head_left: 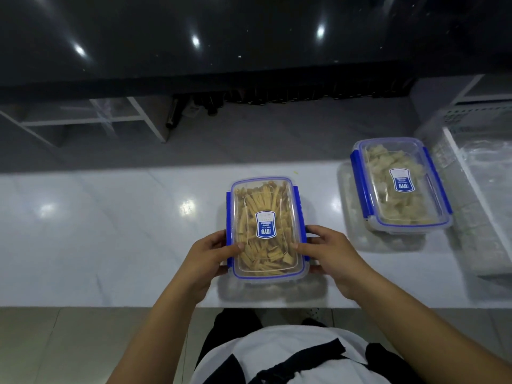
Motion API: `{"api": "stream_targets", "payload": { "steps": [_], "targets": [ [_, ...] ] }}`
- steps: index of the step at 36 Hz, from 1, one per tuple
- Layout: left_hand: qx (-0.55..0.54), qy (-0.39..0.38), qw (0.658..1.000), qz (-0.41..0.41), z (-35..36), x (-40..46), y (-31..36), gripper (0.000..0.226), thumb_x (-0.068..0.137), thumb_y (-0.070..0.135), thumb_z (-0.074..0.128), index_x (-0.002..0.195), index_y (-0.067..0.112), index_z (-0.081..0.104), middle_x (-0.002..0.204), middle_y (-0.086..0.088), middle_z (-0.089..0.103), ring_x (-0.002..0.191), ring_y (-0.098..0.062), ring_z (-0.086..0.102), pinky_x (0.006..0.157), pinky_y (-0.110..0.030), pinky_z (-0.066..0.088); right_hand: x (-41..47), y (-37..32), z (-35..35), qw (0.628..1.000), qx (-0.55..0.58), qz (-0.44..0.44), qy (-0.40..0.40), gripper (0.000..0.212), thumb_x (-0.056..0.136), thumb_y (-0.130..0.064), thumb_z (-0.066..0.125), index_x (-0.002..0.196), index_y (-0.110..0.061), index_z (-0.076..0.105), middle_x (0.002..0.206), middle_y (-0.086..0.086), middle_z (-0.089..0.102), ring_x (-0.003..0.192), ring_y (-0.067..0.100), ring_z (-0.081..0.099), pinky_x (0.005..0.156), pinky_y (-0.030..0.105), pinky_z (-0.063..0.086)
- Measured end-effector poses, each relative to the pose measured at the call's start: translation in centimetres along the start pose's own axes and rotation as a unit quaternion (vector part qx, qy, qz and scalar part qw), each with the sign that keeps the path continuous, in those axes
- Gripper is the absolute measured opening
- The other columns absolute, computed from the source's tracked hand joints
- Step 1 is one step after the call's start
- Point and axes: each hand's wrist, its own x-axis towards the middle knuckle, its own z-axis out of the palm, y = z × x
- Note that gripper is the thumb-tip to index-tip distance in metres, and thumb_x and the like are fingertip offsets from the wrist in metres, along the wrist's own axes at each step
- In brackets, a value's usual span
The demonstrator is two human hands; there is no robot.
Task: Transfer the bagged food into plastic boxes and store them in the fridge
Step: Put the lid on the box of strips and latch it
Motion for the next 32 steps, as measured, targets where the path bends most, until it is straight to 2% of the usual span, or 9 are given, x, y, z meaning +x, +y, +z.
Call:
{"api": "stream_targets", "payload": {
  "steps": [2,5,9,13,17,19,22,26,32],
  "targets": [
    [-0.025,0.012,1.000,0.003,0.0,0.0,-0.1,0.055,0.076,0.032,0.075,0.128,0.019,0.062,0.110,0.002,0.076,0.100,-0.019,0.074,0.074,-0.038,0.063,-0.1,0.1,0.3,1.000,0.008,0.009,-0.013,0.035,0.087,-0.021,0.074,0.120,-0.028,0.061,0.098,-0.004,0.077,0.087,0.012,0.075,0.057,0.023,0.058],
    [-0.047,-0.021,0.998,0.035,-2.2,-0.3,0.1,0.053,0.078,0.032,0.073,0.129,0.023,0.062,0.114,-0.001,0.074,0.104,-0.022,0.073,0.079,-0.044,0.062,-0.9,0.6,2.5,0.999,0.035,-0.012,0.002,0.034,0.088,-0.021,0.074,0.116,-0.036,0.060,0.099,-0.004,0.077,0.090,0.013,0.075,0.059,0.024,0.058],
    [-0.071,-0.040,0.995,0.060,-4.1,-0.5,0.8,0.052,0.077,0.035,0.072,0.128,0.030,0.061,0.115,0.000,0.074,0.105,-0.022,0.072,0.071,-0.040,0.062,-1.8,0.0,4.3,0.998,0.046,-0.040,-0.011,0.038,0.085,-0.031,0.075,0.117,-0.047,0.059,0.105,-0.011,0.075,0.100,0.008,0.071,0.073,0.031,0.057],
    [-0.018,-0.130,0.988,0.076,-5.8,-0.2,2.6,0.055,0.075,0.037,0.073,0.129,0.034,0.060,0.116,0.003,0.073,0.107,-0.021,0.072,0.072,-0.039,0.062,-3.9,1.8,6.9,0.991,0.112,-0.064,0.031,0.050,0.075,-0.041,0.078,0.120,-0.050,0.057,0.111,-0.013,0.073,0.105,0.008,0.070,0.070,0.029,0.060],
    [0.044,-0.215,0.972,0.082,-5.8,0.3,3.4,0.064,0.073,0.040,0.076,0.133,0.034,0.058,0.119,0.003,0.072,0.109,-0.022,0.071,0.080,-0.045,0.061,-6.1,4.2,8.3,0.968,0.202,-0.113,0.101,0.054,0.080,-0.033,0.077,0.129,-0.042,0.057,0.120,-0.002,0.072,0.111,0.020,0.069,0.087,0.048,0.058],
    [0.070,-0.259,0.960,0.081,-4.9,0.5,3.4,0.067,0.071,0.042,0.077,0.134,0.034,0.057,0.120,0.003,0.072,0.109,-0.023,0.071,0.083,-0.049,0.060,-7.7,5.7,8.8,0.948,0.251,-0.135,0.139,0.058,0.084,-0.023,0.075,0.136,-0.035,0.054,0.124,0.006,0.070,0.113,0.029,0.068,0.092,0.052,0.054],
    [0.111,-0.322,0.937,0.081,-2.9,0.2,2.9,0.065,0.074,0.042,0.076,0.135,0.033,0.057,0.120,0.003,0.072,0.110,-0.024,0.071,0.082,-0.048,0.061,-10.9,7.9,9.4,0.919,0.296,-0.163,0.204,0.065,0.080,-0.015,0.075,0.140,-0.030,0.052,0.126,0.010,0.069,0.112,0.034,0.068,0.086,0.049,0.054],
    [0.174,-0.412,0.891,0.072,1.1,-1.0,1.9,0.065,0.078,0.046,0.078,0.138,0.033,0.055,0.124,0.002,0.070,0.112,-0.025,0.070,0.087,-0.051,0.059,-16.2,10.5,10.1,0.876,0.330,-0.187,0.296,0.060,0.075,-0.013,0.075,0.131,-0.028,0.060,0.120,0.008,0.072,0.103,0.028,0.072,0.070,0.035,0.059],
    [0.234,-0.555,0.797,0.045,8.6,-5.7,-0.8,0.057,0.084,0.034,0.077,0.136,0.037,0.056,0.130,-0.001,0.068,0.114,-0.027,0.069,0.085,-0.042,0.060,-24.6,15.2,10.0,0.802,0.361,-0.185,0.439,0.061,0.074,-0.021,0.075,0.130,-0.035,0.057,0.115,0.006,0.074,0.102,0.028,0.072,0.074,0.039,0.062]
  ]
}}
